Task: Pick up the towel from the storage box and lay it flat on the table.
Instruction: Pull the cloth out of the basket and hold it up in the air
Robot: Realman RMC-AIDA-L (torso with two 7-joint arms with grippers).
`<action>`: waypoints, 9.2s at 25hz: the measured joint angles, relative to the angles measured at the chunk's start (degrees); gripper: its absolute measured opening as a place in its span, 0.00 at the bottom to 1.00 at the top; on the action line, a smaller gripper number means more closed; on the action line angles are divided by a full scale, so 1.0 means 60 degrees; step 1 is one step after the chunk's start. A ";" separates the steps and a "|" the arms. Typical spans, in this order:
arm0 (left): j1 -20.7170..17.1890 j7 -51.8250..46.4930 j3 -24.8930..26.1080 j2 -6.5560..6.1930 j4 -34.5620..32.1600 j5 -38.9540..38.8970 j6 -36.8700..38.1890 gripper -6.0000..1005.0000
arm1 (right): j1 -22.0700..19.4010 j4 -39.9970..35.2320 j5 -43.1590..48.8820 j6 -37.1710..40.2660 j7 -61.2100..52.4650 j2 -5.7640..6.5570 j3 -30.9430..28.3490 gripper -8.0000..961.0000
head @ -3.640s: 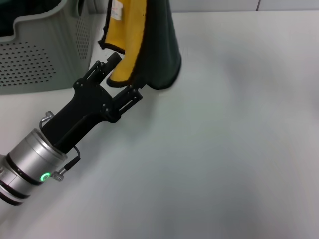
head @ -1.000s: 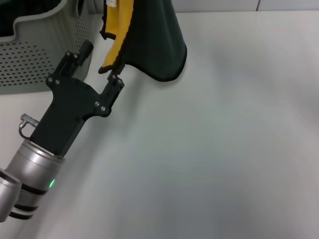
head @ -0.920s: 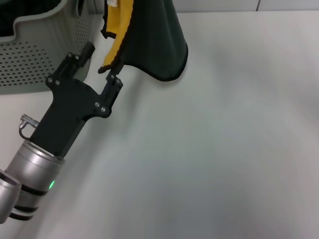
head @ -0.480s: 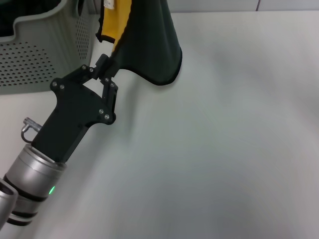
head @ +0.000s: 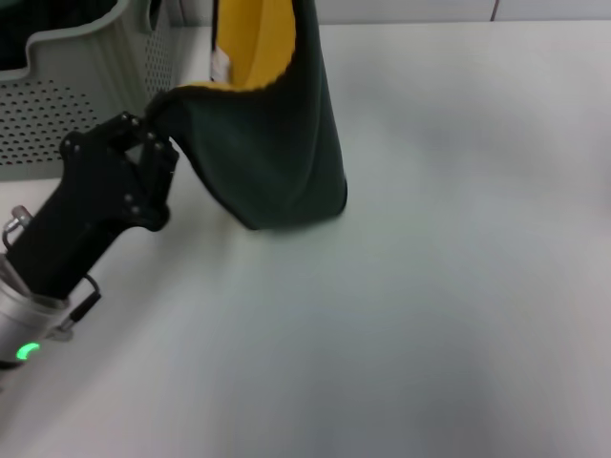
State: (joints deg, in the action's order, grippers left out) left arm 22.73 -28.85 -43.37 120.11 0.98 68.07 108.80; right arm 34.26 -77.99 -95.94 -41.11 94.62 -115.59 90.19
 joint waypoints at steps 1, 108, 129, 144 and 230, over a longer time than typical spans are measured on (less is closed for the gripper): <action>-0.0102 -0.0758 -0.0179 -0.0014 -0.0509 0.0005 0.0005 0.02 | -0.0027 0.0003 0.0209 -0.0418 -0.0314 0.0003 -0.0172 0.02; -0.0653 -0.9022 -0.0186 -0.0560 -0.4296 0.0958 0.1267 0.02 | -0.3790 0.0940 -0.0334 -0.8622 -0.0048 0.0143 -0.2266 0.02; 0.0389 -0.8571 -0.0778 0.0010 -0.4693 -0.1560 0.1277 0.02 | -0.3018 0.4540 -0.3591 -0.5415 0.5976 0.0008 0.0672 0.16; 0.1097 -0.6409 -0.0762 0.0052 -0.3207 -0.2264 0.1235 0.02 | -0.3337 0.4251 -0.6546 -0.3868 1.0632 -0.0023 0.3937 0.53; 0.5585 -0.3893 -0.0695 0.0109 -0.0153 -0.5896 -0.0292 0.02 | -0.2348 0.1176 -0.7543 0.1081 1.2822 -0.0099 0.3932 0.54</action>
State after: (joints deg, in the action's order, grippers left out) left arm 56.24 -52.21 -47.54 120.76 0.06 32.69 107.05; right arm 20.17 -70.93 -141.20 -34.62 171.56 -116.19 113.78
